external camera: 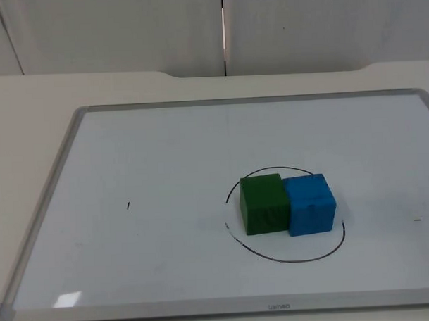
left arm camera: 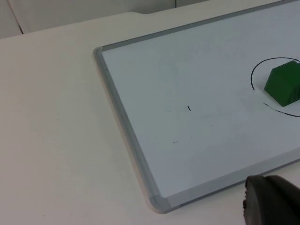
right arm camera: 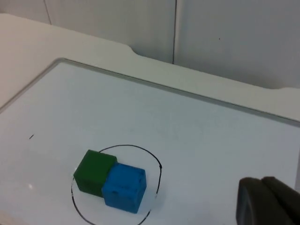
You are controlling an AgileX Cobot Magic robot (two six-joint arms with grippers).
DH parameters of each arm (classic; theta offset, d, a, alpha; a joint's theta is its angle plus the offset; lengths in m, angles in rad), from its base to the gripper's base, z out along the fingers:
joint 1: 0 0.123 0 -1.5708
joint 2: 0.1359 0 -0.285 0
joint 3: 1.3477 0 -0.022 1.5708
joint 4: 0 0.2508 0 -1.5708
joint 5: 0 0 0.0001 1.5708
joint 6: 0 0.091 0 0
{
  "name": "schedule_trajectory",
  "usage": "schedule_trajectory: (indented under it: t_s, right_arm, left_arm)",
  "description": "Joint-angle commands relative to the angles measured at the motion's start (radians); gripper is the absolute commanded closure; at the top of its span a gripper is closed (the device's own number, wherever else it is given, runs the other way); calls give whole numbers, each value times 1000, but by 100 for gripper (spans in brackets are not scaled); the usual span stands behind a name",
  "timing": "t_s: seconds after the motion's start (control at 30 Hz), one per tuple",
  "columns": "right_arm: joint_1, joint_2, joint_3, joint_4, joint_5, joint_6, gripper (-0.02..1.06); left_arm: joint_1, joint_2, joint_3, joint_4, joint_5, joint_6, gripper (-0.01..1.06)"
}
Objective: Push the two cubes into the marked area.
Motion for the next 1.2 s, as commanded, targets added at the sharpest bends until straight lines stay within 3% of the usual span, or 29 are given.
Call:
schedule_trajectory:
  t_s: [0.0,0.47,0.7,0.9,1.17]
  right_arm:
    - [-2,-56,7,3,69,-4,104]
    - [-2,-349,7,38,377,-4,104]
    - [-2,-490,7,127,519,-138,104]
    - [-2,-593,9,124,604,-140,104]
    - [-2,-607,46,124,616,-140,104]
  left_arm:
    - [2,-5,6,1,0,0,105]
    - [2,-5,6,1,0,0,105]
    - [2,-5,6,1,0,0,105]
    - [2,-5,6,1,0,0,105]
    - [2,-5,6,1,0,0,105]
